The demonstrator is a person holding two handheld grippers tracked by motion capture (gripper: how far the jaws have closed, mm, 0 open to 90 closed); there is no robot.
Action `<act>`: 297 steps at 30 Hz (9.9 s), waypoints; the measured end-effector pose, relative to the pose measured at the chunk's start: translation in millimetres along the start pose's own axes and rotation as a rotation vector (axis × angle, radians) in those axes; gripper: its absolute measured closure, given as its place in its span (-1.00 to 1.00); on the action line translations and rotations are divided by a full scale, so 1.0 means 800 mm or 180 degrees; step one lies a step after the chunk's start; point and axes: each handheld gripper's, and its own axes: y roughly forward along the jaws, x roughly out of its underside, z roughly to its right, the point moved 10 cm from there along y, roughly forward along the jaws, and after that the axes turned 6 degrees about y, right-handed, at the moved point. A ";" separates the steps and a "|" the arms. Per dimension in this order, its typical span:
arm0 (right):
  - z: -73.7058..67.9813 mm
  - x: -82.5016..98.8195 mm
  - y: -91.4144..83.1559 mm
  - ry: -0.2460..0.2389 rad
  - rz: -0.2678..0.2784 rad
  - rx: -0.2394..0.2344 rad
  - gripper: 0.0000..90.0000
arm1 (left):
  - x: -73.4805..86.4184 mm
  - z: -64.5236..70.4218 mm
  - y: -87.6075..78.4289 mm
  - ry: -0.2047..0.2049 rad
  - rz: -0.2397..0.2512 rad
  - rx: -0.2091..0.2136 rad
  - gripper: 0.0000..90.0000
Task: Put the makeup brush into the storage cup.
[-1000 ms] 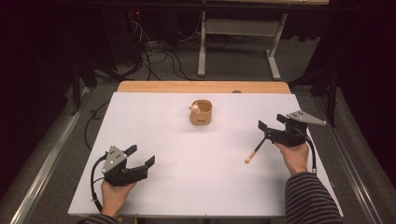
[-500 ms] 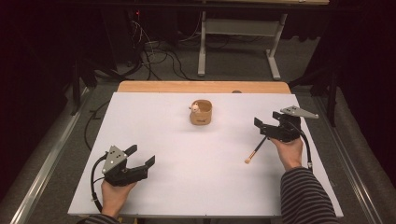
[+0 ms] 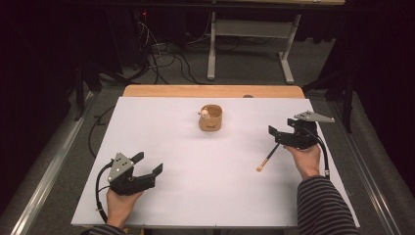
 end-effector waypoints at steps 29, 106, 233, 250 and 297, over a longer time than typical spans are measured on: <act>-0.022 0.016 -0.010 -0.0713 -0.1016 -0.0220 -0.52 | -0.002 0.002 -0.002 0.0001 0.0046 0.0036 -0.52; -0.020 0.101 0.028 -0.1860 -0.2428 -0.0639 -0.44 | -0.005 0.001 -0.004 0.0024 0.0078 -0.0024 -0.47; -0.016 0.109 0.021 -0.1789 -0.2864 -0.0634 0.81 | -0.005 0.006 -0.005 0.0007 0.0084 0.0044 -0.48; -0.017 0.111 0.019 -0.1687 -0.2936 -0.0574 0.89 | -0.003 0.006 -0.004 0.0001 0.0045 0.0042 -0.47; -0.024 0.103 -0.015 -0.1176 -0.2513 -0.0710 0.90 | -0.002 0.005 -0.003 -0.0051 0.0020 0.0057 -0.50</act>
